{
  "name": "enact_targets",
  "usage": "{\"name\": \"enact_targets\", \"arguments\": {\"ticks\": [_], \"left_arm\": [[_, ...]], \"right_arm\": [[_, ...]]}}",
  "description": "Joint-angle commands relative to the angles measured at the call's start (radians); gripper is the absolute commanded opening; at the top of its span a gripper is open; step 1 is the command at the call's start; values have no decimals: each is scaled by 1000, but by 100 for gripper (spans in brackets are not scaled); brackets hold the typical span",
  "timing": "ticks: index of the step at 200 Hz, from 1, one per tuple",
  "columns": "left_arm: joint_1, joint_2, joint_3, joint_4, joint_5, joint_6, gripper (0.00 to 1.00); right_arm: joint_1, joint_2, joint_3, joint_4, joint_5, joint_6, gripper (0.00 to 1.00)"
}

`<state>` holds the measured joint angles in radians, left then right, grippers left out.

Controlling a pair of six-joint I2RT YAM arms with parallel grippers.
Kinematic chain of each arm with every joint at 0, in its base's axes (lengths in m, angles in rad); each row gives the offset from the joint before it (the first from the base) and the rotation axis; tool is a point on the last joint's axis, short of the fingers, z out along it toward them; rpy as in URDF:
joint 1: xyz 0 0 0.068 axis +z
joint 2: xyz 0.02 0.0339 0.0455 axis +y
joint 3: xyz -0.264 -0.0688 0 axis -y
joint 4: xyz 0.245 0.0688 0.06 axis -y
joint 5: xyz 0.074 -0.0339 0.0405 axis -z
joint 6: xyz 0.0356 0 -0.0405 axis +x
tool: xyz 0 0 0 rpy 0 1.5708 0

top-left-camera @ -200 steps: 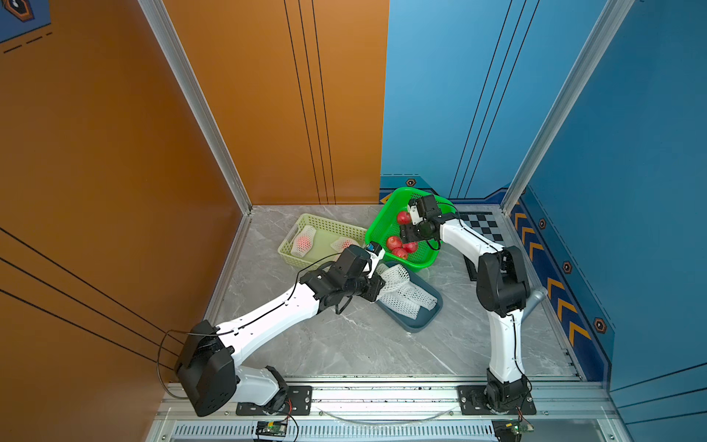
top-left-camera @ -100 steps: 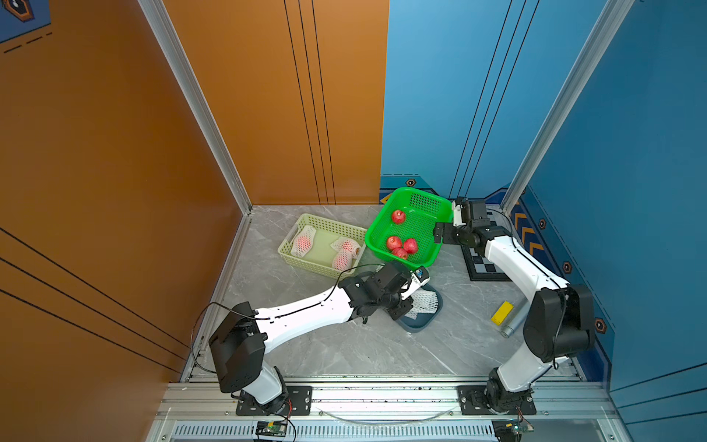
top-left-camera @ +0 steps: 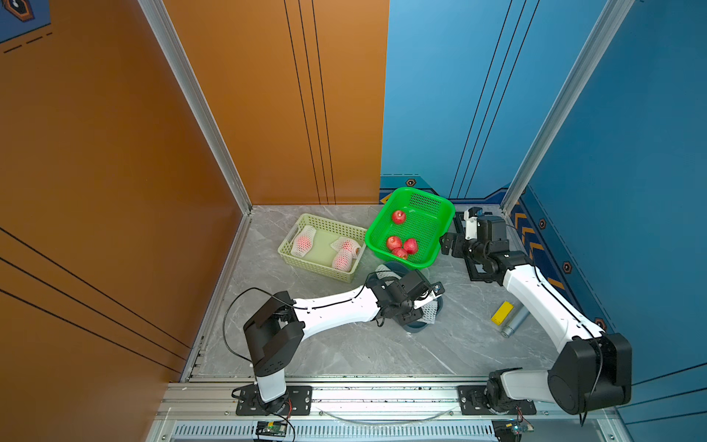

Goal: Remove foam nets from apples
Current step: Place the foam net into the storage box.

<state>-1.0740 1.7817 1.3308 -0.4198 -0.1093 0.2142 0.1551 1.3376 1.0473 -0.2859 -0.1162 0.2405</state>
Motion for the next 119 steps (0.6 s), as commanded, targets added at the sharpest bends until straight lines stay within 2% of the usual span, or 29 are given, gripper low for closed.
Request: {"name": "enact_targets", "arguments": {"ticks": [1, 18, 56, 77, 81, 119], "left_arm": [[-6, -6, 23, -46, -16, 9, 66], [-4, -23, 22, -47, 3, 1, 75], [8, -48, 16, -56, 16, -8, 85], [19, -56, 10, -56, -22, -13, 85], [19, -57, 9, -55, -38, -15, 91], [23, -60, -8, -42, -163, -25, 98]], "right_arm": [[-1, -47, -43, 16, -54, -9, 100], [3, -65, -71, 27, -59, -2, 100], [19, -85, -108, 31, -103, 2, 100], [67, -121, -136, 30, -108, -31, 100], [79, -132, -148, 35, -103, -35, 100], [127, -252, -280, 95, -145, 21, 100]]}}
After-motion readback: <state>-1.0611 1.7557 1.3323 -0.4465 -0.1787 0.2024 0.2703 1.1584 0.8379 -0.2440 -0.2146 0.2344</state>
